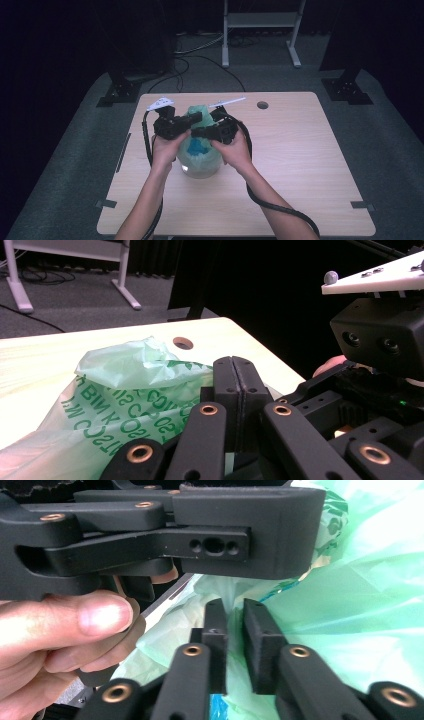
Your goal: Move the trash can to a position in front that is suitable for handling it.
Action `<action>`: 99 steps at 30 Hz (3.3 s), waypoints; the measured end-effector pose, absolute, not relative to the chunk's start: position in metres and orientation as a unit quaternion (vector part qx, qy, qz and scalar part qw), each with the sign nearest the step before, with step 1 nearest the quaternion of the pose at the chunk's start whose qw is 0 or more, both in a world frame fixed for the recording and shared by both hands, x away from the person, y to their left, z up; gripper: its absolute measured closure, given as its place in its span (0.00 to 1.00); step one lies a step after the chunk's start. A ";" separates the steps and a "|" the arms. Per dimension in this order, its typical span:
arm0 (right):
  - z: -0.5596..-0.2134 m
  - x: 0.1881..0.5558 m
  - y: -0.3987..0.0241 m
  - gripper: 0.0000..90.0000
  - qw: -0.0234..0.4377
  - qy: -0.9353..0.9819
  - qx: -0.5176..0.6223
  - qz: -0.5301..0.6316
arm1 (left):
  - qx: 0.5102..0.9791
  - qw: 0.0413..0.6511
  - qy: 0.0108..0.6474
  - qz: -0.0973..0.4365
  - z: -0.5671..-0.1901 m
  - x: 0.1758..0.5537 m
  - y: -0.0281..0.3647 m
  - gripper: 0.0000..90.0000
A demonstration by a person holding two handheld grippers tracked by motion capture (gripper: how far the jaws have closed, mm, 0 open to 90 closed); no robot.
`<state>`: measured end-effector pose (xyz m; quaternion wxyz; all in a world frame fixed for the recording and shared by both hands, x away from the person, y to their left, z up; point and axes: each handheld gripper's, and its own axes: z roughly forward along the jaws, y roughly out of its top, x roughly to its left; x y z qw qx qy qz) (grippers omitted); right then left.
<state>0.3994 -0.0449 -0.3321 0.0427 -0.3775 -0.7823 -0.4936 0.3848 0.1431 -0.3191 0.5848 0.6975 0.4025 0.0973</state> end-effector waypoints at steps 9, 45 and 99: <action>-0.332 0.398 -0.046 1.00 0.034 -0.789 -0.376 -0.484 | 0.694 0.588 0.404 0.096 -0.319 0.385 0.149 0.92; -0.329 0.399 -0.059 1.00 0.042 -0.784 -0.389 -0.481 | 0.686 0.553 0.441 0.172 -0.341 0.340 0.202 0.28; -0.257 0.394 -0.095 1.00 0.016 -0.731 -0.394 -0.557 | 0.694 0.542 0.448 0.155 -0.355 0.334 0.217 0.19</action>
